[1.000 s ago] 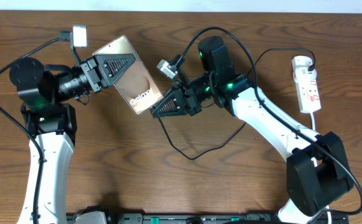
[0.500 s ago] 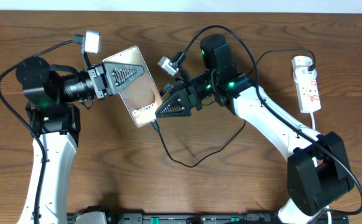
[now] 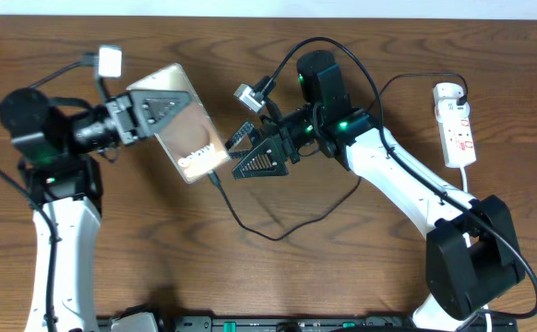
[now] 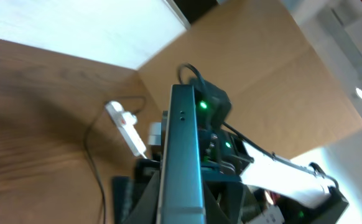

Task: Plug charger to phone and switch on socket

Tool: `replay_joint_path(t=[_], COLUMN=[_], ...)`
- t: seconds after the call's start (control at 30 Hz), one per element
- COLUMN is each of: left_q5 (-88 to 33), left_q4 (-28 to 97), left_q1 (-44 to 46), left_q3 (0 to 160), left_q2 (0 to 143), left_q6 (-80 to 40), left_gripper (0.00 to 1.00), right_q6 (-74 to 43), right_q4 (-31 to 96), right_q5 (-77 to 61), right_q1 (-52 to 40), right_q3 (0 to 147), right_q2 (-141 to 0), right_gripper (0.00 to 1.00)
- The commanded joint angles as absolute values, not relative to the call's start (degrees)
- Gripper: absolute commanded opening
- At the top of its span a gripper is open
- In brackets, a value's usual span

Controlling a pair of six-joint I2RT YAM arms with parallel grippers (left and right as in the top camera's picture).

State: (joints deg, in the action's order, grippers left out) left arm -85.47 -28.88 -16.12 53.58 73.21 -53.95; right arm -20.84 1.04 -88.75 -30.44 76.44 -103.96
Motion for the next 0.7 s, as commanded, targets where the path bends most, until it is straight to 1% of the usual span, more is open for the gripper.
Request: replay_joint_path(t=[0.0,0.23,0.47,0.57,0.67], left_q5=[-86.32,-84.2,-72.84,-65.14,-57.71], left_q4=[-27.7,-23.03,-22.09,-14.68,-2.87], left_q1=[-20.12,-25.1,-26.06,-26.06,-26.06], left_q3=[53.47,53.28,53.1,53.1,53.1], left_q2=[74.22,76.09,76.09,76.09,76.09], left_q6=[-53.63,-53.58,-53.17,-50.41,-44.23], left_gripper=[0.07,0.07,0.07,0.07,0.07], right_q6=[-20.78,-20.86,-24.53,-25.96,-26.39], right_q4=[1.02,1.04,0.99,0.97,0.91], right_q5=[-89.52,-89.52,-89.49,-89.47,-89.47], right_q1=[-30.04,-29.85,-28.6,-28.05,-27.62], right_q3=[77.45,77.45,77.45,77.45,77.45], right_q2=[-103.28,-103.28,-103.28,-103.28,-103.28], right_gripper=[0.99,0.99,0.99,0.99,0.99])
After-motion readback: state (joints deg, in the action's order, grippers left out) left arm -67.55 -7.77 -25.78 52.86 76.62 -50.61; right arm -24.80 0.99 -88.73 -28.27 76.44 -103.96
